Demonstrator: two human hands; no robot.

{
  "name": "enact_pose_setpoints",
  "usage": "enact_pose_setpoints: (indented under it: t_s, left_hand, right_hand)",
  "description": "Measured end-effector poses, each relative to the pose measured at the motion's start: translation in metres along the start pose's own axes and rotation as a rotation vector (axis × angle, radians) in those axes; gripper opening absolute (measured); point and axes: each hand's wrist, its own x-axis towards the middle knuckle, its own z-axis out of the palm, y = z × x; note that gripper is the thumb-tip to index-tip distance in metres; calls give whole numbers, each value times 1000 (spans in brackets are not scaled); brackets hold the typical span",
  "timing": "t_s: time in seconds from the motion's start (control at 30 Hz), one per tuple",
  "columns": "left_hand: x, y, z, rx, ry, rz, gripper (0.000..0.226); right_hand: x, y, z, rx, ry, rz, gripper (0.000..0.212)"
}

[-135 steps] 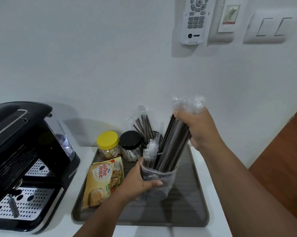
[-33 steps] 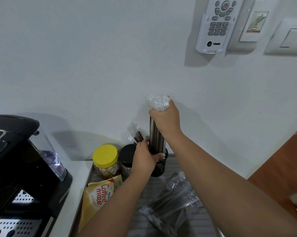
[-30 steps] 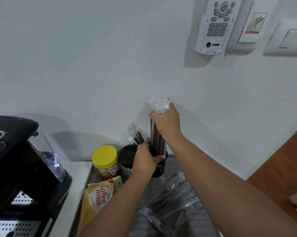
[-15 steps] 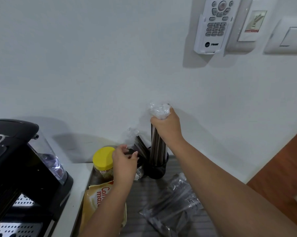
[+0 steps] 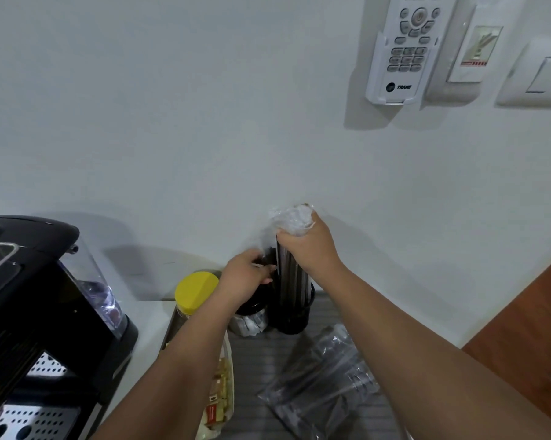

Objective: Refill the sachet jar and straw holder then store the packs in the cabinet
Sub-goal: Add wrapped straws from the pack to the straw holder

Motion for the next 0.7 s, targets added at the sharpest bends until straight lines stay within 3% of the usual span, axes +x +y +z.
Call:
enact_pose_setpoints:
  t_s: [0.2, 0.27, 0.4, 0.47, 0.53, 0.6, 0.7]
  left_hand:
    - [-8, 14, 1, 206, -46, 146, 12]
    - [-12, 10, 2, 217, -109, 160, 23]
    - [-16, 3, 6, 241, -146, 193, 31]
    - [-15, 0, 5, 239, -115, 198, 27]
    - [-15, -1, 3, 196, -141, 182, 24]
    - [-15, 0, 1, 216, -187, 184, 32]
    - [-15, 0, 1, 241, -211, 203, 46]
  right_hand:
    - [-14, 29, 0, 67, 4, 127, 29]
    - [-18, 38, -2, 58, -3, 151, 36]
    - [-15, 42, -11, -11, -169, 110, 51]
    - [-13, 44, -19, -102, -272, 109, 68]
    - [-15, 46, -32, -170, -372, 166, 100]
    - [-19, 47, -47, -208, -442, 207, 117]
    - [-26, 45, -65, -288, -484, 243, 99]
